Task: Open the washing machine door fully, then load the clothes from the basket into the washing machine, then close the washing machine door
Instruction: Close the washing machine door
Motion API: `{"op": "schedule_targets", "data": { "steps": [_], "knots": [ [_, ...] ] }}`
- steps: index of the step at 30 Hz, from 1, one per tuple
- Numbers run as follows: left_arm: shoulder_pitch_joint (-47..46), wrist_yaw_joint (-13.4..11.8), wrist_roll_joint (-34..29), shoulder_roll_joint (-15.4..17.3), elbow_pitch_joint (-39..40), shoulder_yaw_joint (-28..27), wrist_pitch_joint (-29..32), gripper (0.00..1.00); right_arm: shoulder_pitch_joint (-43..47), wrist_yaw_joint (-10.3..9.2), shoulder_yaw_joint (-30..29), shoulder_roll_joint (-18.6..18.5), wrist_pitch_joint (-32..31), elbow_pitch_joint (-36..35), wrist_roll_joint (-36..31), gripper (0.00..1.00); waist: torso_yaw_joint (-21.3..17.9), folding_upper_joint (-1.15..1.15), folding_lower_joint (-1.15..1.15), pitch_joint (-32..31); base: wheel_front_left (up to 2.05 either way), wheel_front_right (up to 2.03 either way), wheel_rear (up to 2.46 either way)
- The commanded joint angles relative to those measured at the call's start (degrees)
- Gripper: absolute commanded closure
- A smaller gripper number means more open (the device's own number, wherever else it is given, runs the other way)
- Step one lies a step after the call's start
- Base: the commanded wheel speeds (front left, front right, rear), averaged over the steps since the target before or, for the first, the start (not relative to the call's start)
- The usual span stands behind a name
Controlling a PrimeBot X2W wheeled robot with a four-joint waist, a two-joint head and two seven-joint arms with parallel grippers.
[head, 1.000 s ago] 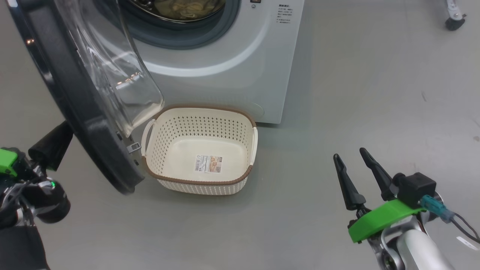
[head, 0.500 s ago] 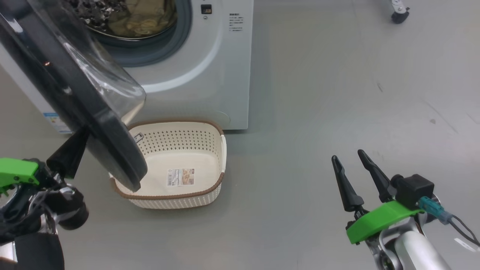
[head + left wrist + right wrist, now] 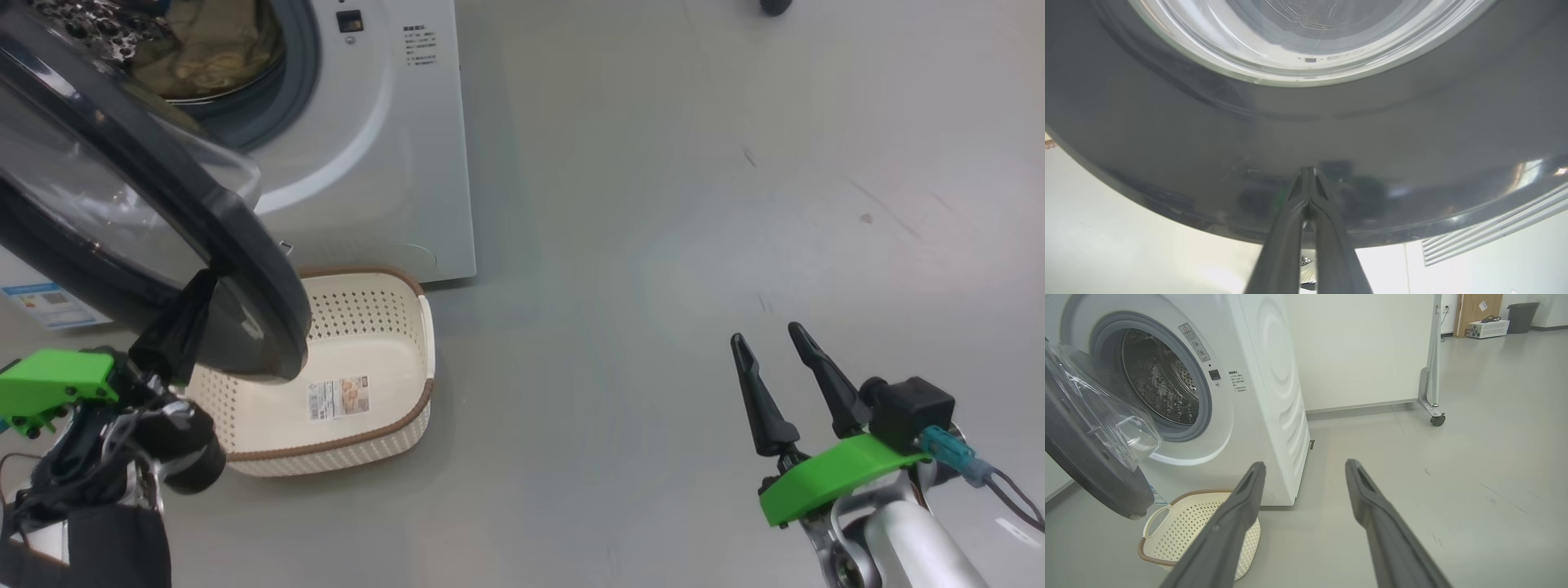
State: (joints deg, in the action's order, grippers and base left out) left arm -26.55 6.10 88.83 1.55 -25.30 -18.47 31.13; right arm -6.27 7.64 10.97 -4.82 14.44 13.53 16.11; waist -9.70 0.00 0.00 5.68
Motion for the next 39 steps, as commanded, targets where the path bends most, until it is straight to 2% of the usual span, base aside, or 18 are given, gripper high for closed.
{"op": "schedule_targets", "data": {
  "steps": [1, 18, 22, 26, 30, 39],
  "knots": [
    [-2.5, 0.7, 0.5, 1.3, 1.6, -0.7, -0.3, 1.00, -1.2, -0.15, 0.7, 0.0, 0.6, -1.8, -0.3, 0.00, -0.8, 0.00, 0.00, 0.1, 0.00, 0.00, 0.00],
    [-7.0, 1.4, 2.7, 1.3, -3.2, 0.2, -11.9, 1.00, -1.1, -0.15, 0.1, 0.2, 0.6, -1.5, -0.1, 0.00, -8.1, 0.00, 0.00, 0.4, 0.00, 0.00, 0.00],
    [-7.6, 1.4, 2.9, 1.3, -3.8, 0.6, -13.5, 1.00, -1.0, -0.15, -0.3, 0.3, 0.6, -1.5, -0.1, 0.00, -8.8, 0.00, 0.00, 0.4, 0.00, 0.00, 0.00],
    [-7.0, 1.4, 3.0, 1.3, -3.5, 0.5, -13.9, 1.00, -0.6, -0.15, -0.6, 0.6, 0.6, -1.6, -0.1, 0.00, -9.0, 0.00, 0.00, -0.2, 0.00, 0.00, 0.00],
    [-2.5, 1.4, 2.2, 1.4, -1.8, 1.1, -12.0, 1.00, 1.1, -0.15, -1.6, 0.9, 0.6, -1.9, 0.0, 0.00, -8.7, 0.00, 0.00, -2.8, 0.00, 0.00, 0.00],
    [6.7, 1.4, -0.7, 1.3, 8.5, 6.9, -13.1, 1.00, 3.4, -0.15, -3.6, 0.6, 0.6, -4.6, -0.5, 0.00, -3.8, 0.00, 0.00, -5.1, 0.00, 0.00, 0.00]
  ]
}}
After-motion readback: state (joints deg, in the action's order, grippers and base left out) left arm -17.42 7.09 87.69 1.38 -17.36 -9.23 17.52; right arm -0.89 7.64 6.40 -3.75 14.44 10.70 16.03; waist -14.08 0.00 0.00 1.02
